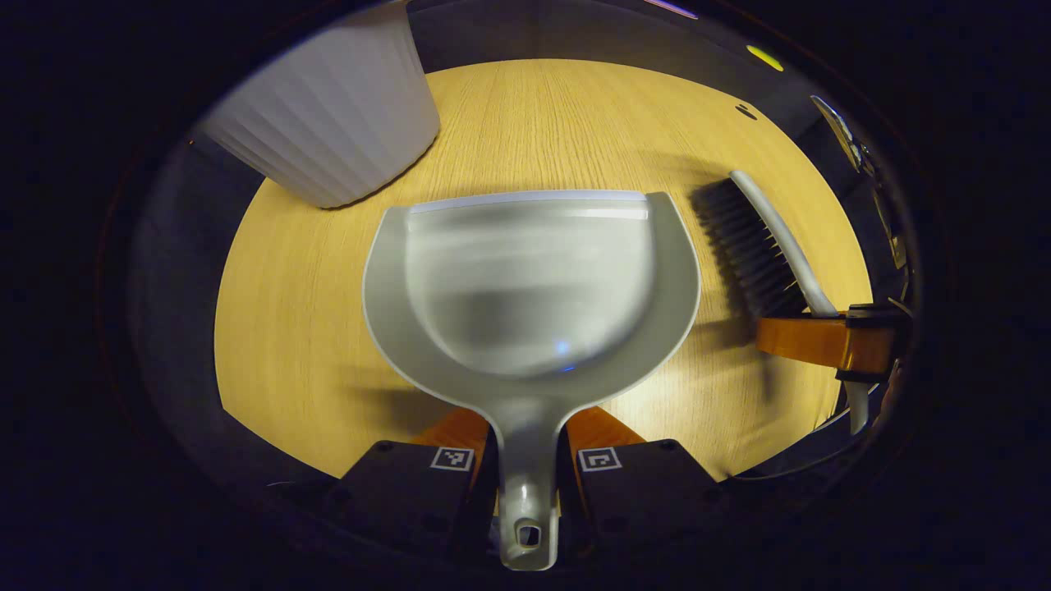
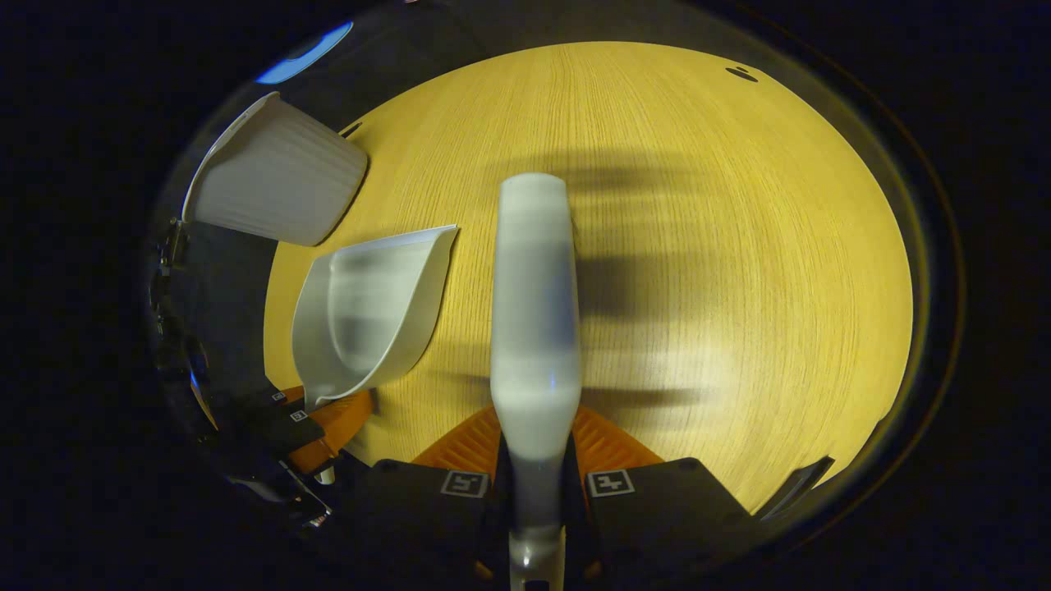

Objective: Pick up the small broom and dustpan from the desktop, sweep the trash into the dustpan with the broom, and then empty the trash into the garbage bin.

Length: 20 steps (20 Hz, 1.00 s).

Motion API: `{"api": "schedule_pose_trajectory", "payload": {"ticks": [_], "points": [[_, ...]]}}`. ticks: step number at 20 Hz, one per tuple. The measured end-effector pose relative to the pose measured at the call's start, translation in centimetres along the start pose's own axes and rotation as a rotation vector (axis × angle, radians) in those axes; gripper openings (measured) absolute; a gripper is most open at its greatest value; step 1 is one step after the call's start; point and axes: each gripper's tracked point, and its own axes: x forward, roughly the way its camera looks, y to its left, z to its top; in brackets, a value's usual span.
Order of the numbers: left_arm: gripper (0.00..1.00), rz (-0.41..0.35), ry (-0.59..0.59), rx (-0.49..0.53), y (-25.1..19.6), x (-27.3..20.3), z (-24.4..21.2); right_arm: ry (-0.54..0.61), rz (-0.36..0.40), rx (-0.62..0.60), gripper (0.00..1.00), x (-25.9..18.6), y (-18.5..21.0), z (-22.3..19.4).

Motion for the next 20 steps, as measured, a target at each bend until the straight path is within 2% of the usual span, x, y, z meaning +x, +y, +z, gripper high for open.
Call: {"api": "schedule_pose_trajectory", "payload": {"ticks": [4, 5, 6, 7, 9, 10, 12, 14, 15, 17, 19, 20], "points": [[0.31, -0.013, 0.039, 0.015, -0.2, -0.1, -0.1, 0.017, -0.039, 0.015, 0.31, -0.5, -0.1, -0.5], [0.32, -0.024, 0.044, 0.02, -0.3, 0.0, 0.0, 0.004, -0.04, 0.017, 0.35, -0.5, -0.2, -0.3], [0.32, -0.037, 0.039, 0.02, -0.5, -0.3, 0.2, -0.004, -0.038, 0.02, 0.31, -0.8, -0.2, 0.1], [0.41, -0.045, 0.034, 0.016, -0.6, -0.5, 0.3, -0.01, -0.038, 0.022, 0.41, -1.0, -0.1, 0.3], [0.84, -0.051, 0.028, 0.009, -0.8, -0.5, 0.5, -0.024, -0.029, 0.027, 0.47, -1.4, 0.2, 0.6], [0.87, -0.05, 0.034, 0.008, -0.7, -0.7, 0.3, -0.028, -0.025, 0.029, 0.48, -1.8, 0.3, 0.6], [0.86, -0.054, 0.028, 0.003, -0.7, -1.4, 0.2, -0.044, -0.007, 0.025, 0.82, -2.4, 0.8, 0.8], [0.87, -0.067, 0.017, -0.001, -0.9, -2.2, -0.1, -0.062, 0.019, 0.01, 0.79, -3.3, 1.3, 0.9], [0.86, -0.071, 0.006, -0.003, -0.8, -3.2, -0.5, -0.079, 0.035, -0.005, 0.88, -4.2, 1.7, 0.9], [0.86, -0.069, -0.04, -0.022, -0.8, -5.3, -0.8, -0.138, 0.048, -0.055, 0.91, -7.0, 2.0, 1.4], [0.86, -0.076, -0.086, -0.061, -0.9, -8.2, -1.5, -0.208, 0.047, -0.127, 0.88, -9.5, 2.0, 2.0], [0.86, -0.082, -0.12, -0.072, -1.2, -9.8, -1.5, -0.25, 0.052, -0.156, 0.99, -11.0, 2.1, 2.4]]}}
